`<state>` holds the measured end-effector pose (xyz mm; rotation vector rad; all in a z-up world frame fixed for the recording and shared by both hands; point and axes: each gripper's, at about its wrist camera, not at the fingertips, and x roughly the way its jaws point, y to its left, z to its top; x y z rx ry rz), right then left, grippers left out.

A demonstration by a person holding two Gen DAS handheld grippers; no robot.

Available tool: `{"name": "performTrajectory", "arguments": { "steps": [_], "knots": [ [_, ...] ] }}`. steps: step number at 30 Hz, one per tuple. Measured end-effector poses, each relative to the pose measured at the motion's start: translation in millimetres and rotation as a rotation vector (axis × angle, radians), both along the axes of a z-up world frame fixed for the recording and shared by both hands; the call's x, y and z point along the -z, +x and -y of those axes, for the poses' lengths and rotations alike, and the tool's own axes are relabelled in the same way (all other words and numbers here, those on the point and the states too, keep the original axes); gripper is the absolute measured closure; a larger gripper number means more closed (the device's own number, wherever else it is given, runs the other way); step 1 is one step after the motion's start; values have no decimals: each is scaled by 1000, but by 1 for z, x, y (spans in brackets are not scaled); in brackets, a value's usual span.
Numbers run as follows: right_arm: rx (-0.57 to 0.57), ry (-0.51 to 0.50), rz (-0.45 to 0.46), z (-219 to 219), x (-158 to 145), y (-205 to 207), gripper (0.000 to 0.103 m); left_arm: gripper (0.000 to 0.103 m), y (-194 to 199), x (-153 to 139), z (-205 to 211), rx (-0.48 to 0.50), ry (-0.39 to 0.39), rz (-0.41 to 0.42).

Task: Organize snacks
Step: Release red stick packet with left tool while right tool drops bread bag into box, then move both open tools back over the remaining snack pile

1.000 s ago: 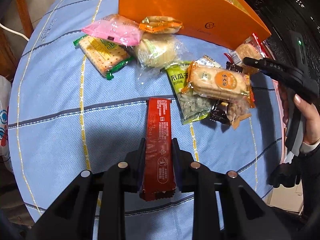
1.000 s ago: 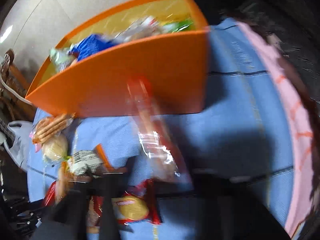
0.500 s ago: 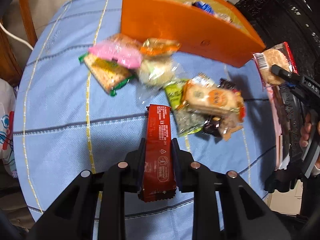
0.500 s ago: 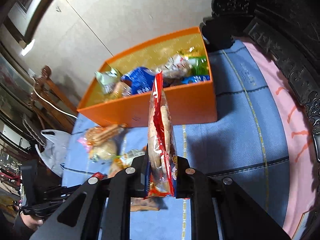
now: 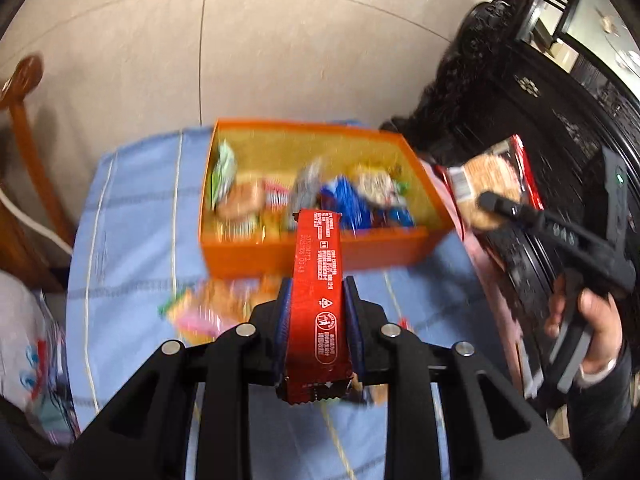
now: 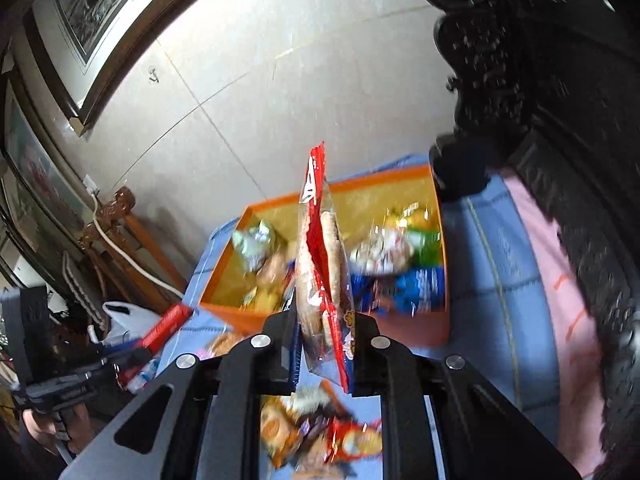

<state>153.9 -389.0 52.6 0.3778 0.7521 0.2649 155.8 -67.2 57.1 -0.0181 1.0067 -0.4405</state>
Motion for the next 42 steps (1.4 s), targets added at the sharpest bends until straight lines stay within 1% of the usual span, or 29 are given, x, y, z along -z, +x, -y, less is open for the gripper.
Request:
{"name": "performTrajectory", "arguments": {
  "steps": [2,5,7,8,9,10,11,12,13,14,16,20,22,25,27,30,33,36,39,42],
  "knots": [
    [10,-18,3,-2,-3,20,87,79,28,-5,16,7,9,22],
    [18,-41,-14,-9,4,48,87,79,66,-7,44,22,35,53],
    [38,-51,-26,-12,11,61,85,79,91,3,55,-1,47,33],
    [58,-62,-25,-12,15,69,77,78,106,11,61,-17,40,8],
    [68,-61,-30,-12,18,72,43,59,113,16,65,-33,41,-2],
    [113,-55,-32,-8,23,72,27,26,117,20,67,-58,61,-2],
    [134,-47,-26,-5,25,70,20,12,116,21,67,-97,88,21],
    [123,-35,-28,-3,28,68,20,5,112,20,65,-112,82,56],
    [109,-31,-35,-3,32,66,20,5,107,20,61,-99,55,89],
    [115,-32,-42,-2,36,62,20,5,106,21,57,-89,50,93],
    [119,-11,-60,1,43,54,20,5,104,25,49,-96,75,68],
    [132,14,-98,3,52,32,19,5,93,29,27,-114,79,44],
    [138,8,-116,2,55,18,17,5,85,34,16,-123,98,8],
    [138,4,-145,2,61,-1,16,5,62,40,-6,-142,103,-6],
    [150,-24,-171,1,66,-21,13,5,47,46,-19,-155,107,-16],
    [147,-42,-206,-1,74,-43,12,5,25,59,-36,-171,94,-71],
    [139,-73,-246,-8,86,-65,12,5,2,78,-50,-182,87,-126],
    [126,-95,-294,-16,102,-81,12,5,-25,102,-61,-179,87,-199],
    [127,-125,-355,-23,124,-89,12,5,-47,120,-67,-169,99,-249],
    [98,-146,-399,-31,143,-87,12,5,-65,136,-71,-161,125,-293]
  ]
}}
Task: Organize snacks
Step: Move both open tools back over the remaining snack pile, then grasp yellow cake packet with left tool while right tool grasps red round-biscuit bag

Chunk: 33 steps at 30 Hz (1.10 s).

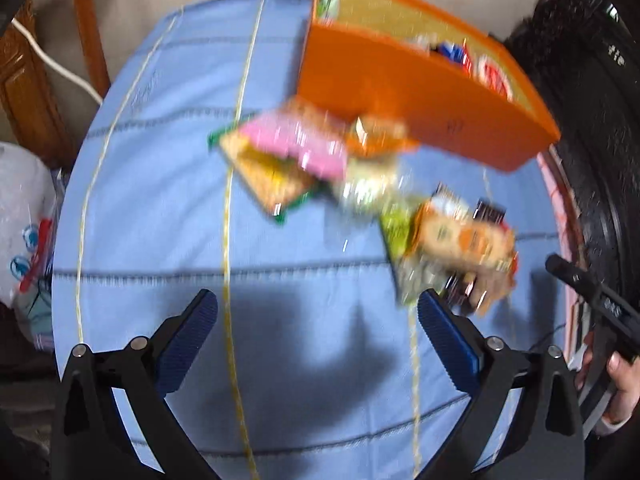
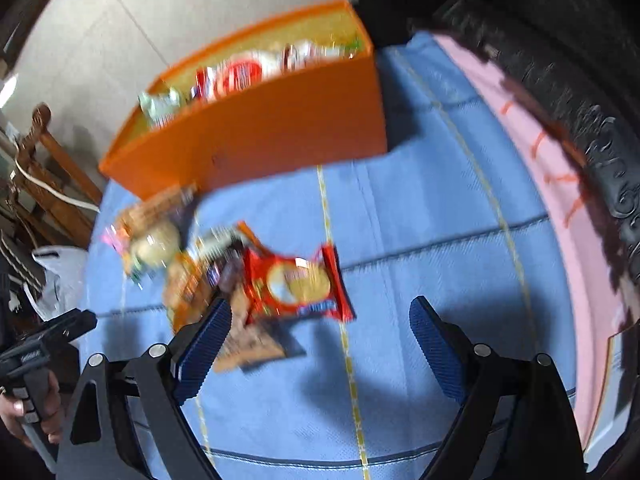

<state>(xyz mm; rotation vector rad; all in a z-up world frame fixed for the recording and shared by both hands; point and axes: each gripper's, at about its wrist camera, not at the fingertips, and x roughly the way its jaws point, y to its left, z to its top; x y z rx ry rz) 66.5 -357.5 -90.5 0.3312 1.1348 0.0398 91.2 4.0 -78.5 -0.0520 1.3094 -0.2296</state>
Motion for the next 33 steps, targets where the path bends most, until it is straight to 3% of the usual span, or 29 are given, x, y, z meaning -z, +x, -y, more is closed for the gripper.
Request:
{"name": "performTrajectory", "arguments": {
  "steps": [8,13,14,15,17,20,23,25,28,30,33],
  "knots": [
    [-86,-28,-41,-19,33,36,15,5,-31,16,-8,-34,49,-45],
    [-126,38,-42,-16,48,61,18,5,-35,14,-10,-90,87,-61],
    [-139,62,-39,-16,47,63,32,5,-35,13,-9,-105,93,-66],
    [-158,88,-31,-15,41,63,57,5,-35,11,-7,-111,91,-68],
    [-161,71,-22,-12,32,59,63,5,-31,5,4,-113,91,-67],
    [-168,199,-19,8,21,51,66,5,-19,-6,30,-113,75,-43],
    [-197,196,17,22,7,37,67,5,-8,-14,64,-72,84,-11],
    [-203,200,33,29,2,29,74,5,-2,-16,86,-39,120,13],
    [-203,213,38,36,1,21,75,5,9,-13,115,14,179,23],
    [-227,198,44,33,2,18,77,5,15,-13,121,-11,174,9],
    [-226,226,15,32,9,19,72,5,34,-8,120,-111,102,-62]
  ]
}}
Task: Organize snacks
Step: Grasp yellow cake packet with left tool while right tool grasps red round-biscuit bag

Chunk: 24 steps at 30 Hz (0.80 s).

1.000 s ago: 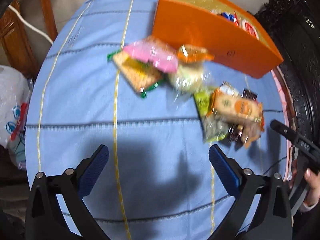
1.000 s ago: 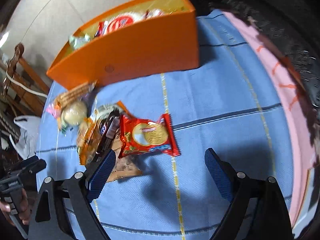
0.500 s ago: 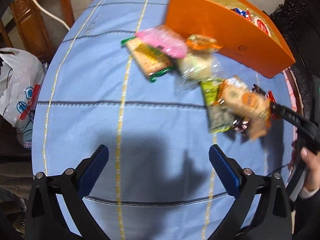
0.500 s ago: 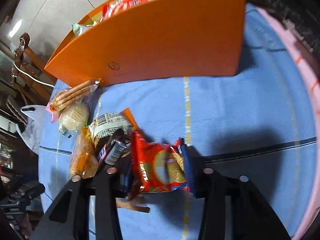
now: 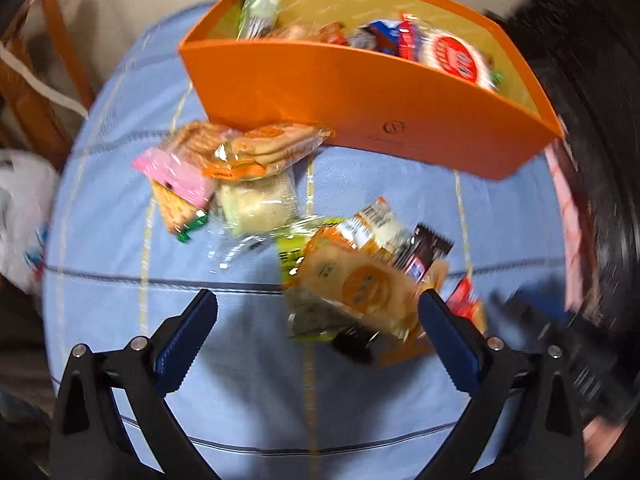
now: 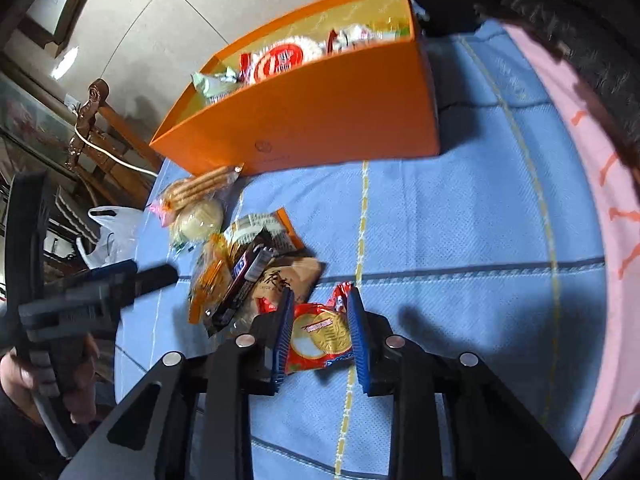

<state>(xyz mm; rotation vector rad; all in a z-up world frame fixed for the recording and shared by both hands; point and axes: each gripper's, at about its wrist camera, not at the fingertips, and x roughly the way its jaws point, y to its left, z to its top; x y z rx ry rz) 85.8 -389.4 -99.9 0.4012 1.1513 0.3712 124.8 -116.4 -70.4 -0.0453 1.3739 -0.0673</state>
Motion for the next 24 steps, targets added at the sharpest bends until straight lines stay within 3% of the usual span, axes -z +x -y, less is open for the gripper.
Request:
{"name": "performTrajectory", "arguments": {
  "steps": [5,7,9,11,12,13,19,24],
  "knots": [
    [41,3,-3,5,6,-8,33,5,22,23,-4,-114,-44,-110],
    [59,15,-38,8,13,-9,31,5,27,38,-1,-126,-52,-157],
    [66,10,-57,11,16,-11,19,5,28,49,1,-122,-39,-186],
    [73,-9,-72,10,18,-14,14,16,26,56,-1,-105,-36,-185],
    [78,-23,-68,10,18,-16,11,43,24,55,-5,-96,-81,-170],
    [83,-44,-64,9,17,-17,9,63,23,54,-7,-84,-100,-176],
    [-28,-200,-13,-22,18,-22,8,68,-7,36,-30,2,-30,-109],
    [-51,-214,3,-43,29,-15,8,68,-31,36,-52,11,-22,-105]
  ]
}}
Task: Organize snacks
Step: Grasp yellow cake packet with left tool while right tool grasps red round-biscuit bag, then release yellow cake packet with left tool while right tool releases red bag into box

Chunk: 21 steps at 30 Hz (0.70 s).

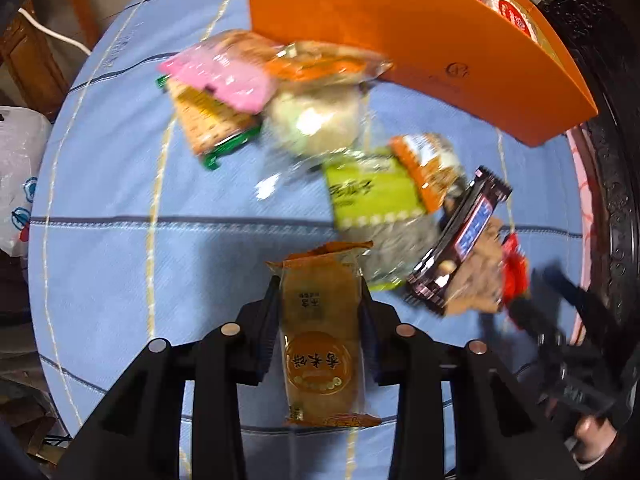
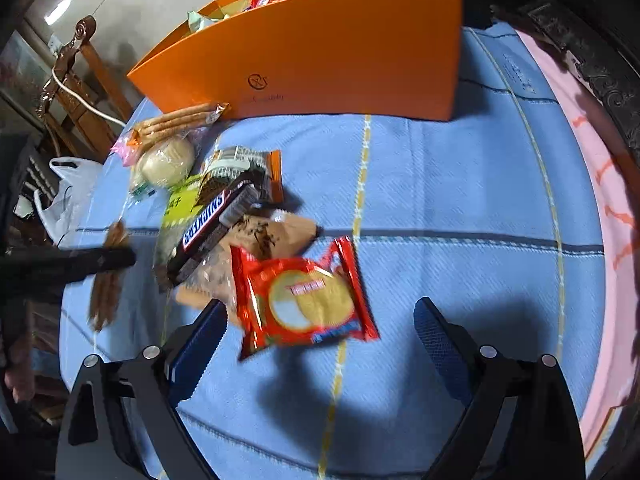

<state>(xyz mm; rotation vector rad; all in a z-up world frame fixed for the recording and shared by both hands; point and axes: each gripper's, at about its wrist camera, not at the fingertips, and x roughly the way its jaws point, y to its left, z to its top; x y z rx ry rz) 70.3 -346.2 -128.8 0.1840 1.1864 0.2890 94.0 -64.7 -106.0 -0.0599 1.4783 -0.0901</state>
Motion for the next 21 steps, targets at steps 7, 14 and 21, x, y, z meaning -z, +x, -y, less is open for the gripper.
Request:
{"name": "performTrajectory", "arguments": {
  "steps": [7,14,21],
  "knots": [
    [-27,124,-90,-4,7,12,59,68,-12,2,-16,-12,-24,-8],
    [-14,125,1,5,-38,-3,60,68,-15,-13,-27,3,-35,32],
    [25,117,121,13,-89,2,60,68,-2,-61,-17,78,-74,152]
  ]
}}
